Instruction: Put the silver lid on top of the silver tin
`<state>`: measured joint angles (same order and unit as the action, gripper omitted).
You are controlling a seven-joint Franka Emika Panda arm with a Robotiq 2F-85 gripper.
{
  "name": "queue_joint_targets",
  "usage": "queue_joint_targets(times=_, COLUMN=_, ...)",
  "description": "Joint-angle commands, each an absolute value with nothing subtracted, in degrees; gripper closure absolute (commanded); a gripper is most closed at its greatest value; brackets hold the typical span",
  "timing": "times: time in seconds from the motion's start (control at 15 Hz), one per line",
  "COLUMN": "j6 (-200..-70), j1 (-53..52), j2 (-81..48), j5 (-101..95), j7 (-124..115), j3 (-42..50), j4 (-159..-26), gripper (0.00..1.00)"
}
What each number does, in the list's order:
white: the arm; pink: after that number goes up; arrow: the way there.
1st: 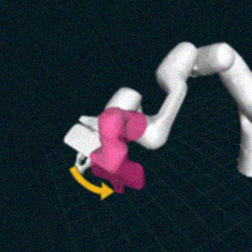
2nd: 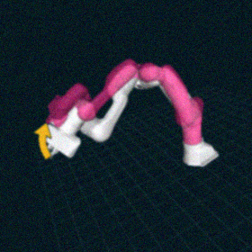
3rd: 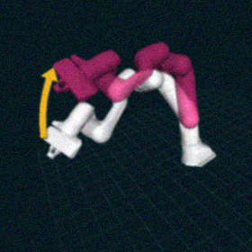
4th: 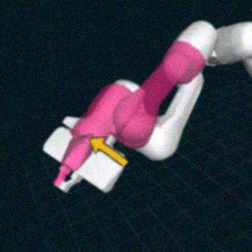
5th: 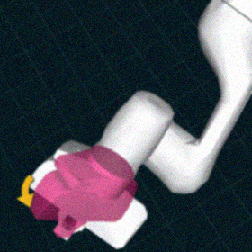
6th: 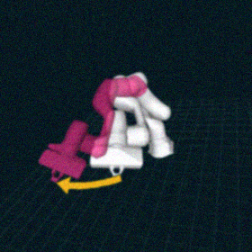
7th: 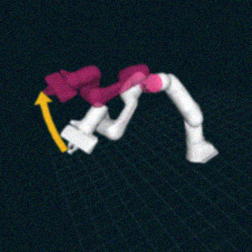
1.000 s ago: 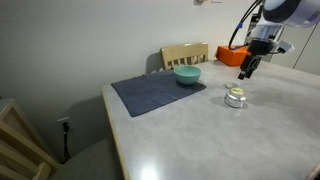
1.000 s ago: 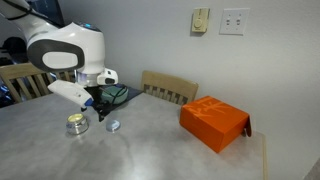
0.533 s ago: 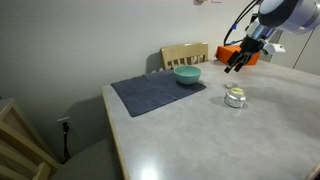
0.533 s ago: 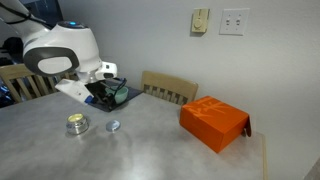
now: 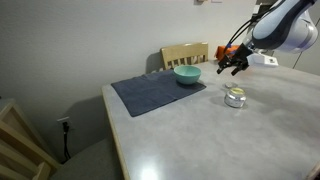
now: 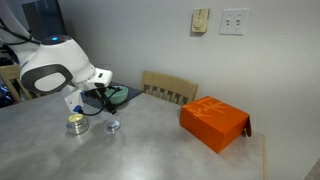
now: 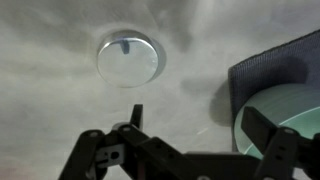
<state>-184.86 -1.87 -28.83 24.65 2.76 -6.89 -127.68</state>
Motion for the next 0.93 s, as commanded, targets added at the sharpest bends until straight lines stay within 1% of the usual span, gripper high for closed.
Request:
queue_joint_targets(times=0.0, j6=-183.79, j1=-5.66, j2=-26.82, j5=23.86, j7=-9.84, j3=-1.66, j4=-129.61, gripper=0.00)
queue_joint_targets(times=0.13, j6=-182.00, j1=-11.27, j2=-26.35, j5=27.26, j7=-13.43, j3=4.48, j4=-129.35, gripper=0.00)
queue_joint_targets(times=0.27, j6=-177.65, j1=-16.21, j2=-26.09, j5=27.69, j7=-18.21, j3=10.73, j4=-128.95, gripper=0.00)
queue_joint_targets(times=0.33, j6=-174.24, j1=-17.28, j2=-25.94, j5=27.17, j7=-20.00, j3=12.27, j4=-128.40, gripper=0.00)
queue_joint_targets(times=0.4, j6=-170.28, j1=-16.76, j2=-25.63, j5=26.36, j7=-20.61, j3=11.99, j4=-127.43, gripper=0.00)
queue_joint_targets(times=0.47, j6=-166.20, j1=-12.71, j2=-24.86, j5=23.17, j7=-22.35, j3=8.22, j4=-126.53, gripper=0.00)
queue_joint_targets(times=0.6, j6=-158.87, j1=-7.03, j2=-23.87, j5=24.13, j7=-18.79, j3=1.79, j4=-123.91, gripper=0.00)
queue_joint_targets(times=0.67, j6=-157.05, j1=-4.46, j2=-23.49, j5=24.83, j7=-14.85, j3=-1.25, j4=-122.92, gripper=0.00)
queue_joint_targets(times=0.73, j6=-161.91, j1=-8.12, j2=-24.92, j5=22.18, j7=-20.94, j3=2.24, j4=-124.48, gripper=0.00)
queue_joint_targets(times=0.87, j6=-159.07, j1=-5.31, j2=-24.02, j5=23.01, j7=-18.16, j3=-0.92, j4=-123.09, gripper=0.00)
